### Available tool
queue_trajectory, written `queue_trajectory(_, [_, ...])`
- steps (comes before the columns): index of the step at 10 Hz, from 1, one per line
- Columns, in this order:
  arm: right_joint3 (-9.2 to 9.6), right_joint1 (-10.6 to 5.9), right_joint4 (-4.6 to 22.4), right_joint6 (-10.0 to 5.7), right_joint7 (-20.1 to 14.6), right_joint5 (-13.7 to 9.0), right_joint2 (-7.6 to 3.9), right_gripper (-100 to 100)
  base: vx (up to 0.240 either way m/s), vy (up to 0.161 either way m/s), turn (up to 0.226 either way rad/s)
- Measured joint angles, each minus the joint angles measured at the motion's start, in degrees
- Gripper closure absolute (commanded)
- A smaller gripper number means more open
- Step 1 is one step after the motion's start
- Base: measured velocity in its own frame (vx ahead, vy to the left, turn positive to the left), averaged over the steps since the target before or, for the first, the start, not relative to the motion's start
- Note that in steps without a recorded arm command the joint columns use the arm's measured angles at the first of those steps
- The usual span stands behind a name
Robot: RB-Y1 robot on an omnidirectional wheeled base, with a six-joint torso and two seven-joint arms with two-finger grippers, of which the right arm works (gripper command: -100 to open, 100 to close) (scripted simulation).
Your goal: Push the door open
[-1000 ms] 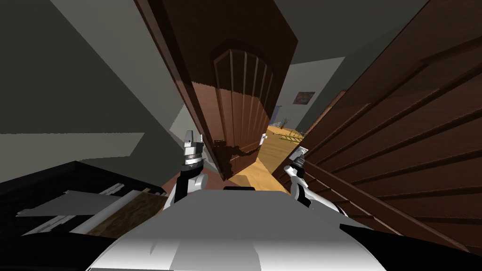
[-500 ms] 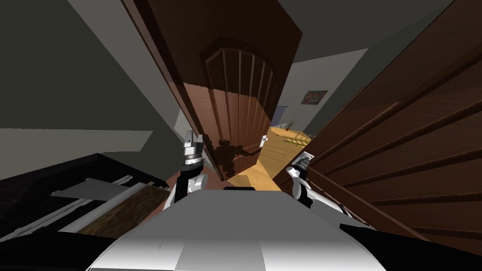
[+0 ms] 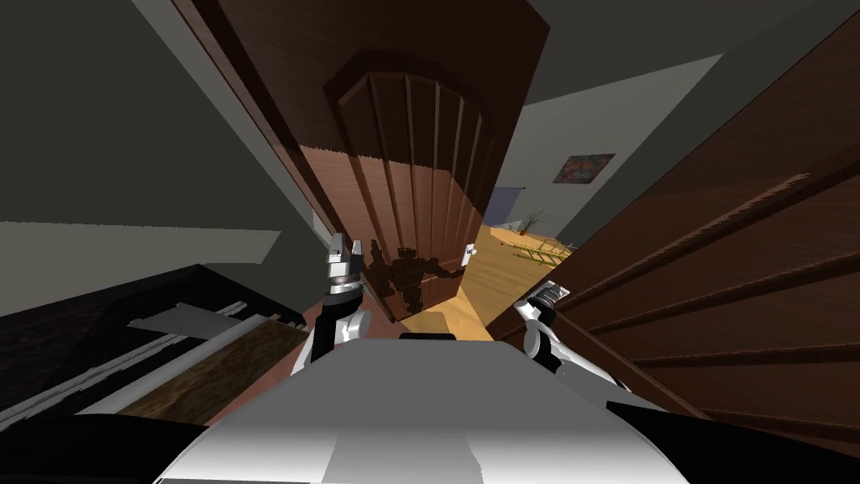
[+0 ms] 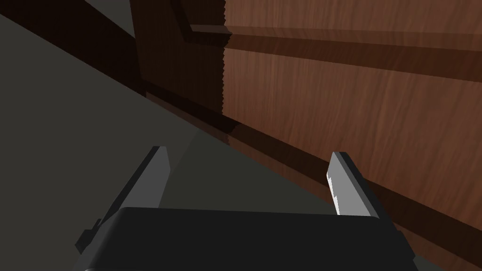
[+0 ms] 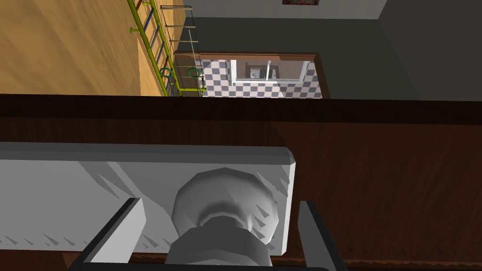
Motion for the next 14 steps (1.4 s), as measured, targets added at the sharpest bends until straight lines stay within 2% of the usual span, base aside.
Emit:
queue_trajectory(6, [-0.08,0.16,-0.1,0.27,0.1,0.0,0.12,100,-0.004,-0.002,0.007])
queue_trajectory(9, [-2.77,-1.08,1.6,-0.77,0.7,1.3,0.45,100,-0.02,-0.101,0.075])
queue_trajectory(10, [-4.16,-0.9,-0.3,-0.25,1.8,1.5,1.34,100,0.003,-0.081,0.04])
queue_trajectory(11, [-4.82,-2.09,1.9,-1.08,1.8,2.1,0.51,100,-0.001,-0.081,0.057])
queue_trajectory(12, [-5.96,-2.41,1.9,-1.49,2.1,2.6,0.67,100,-0.002,-0.067,0.058])
queue_trajectory(14, [-8.71,-2.77,0.8,-1.3,3.5,3.4,1.5,100,0.01,-0.071,0.048])
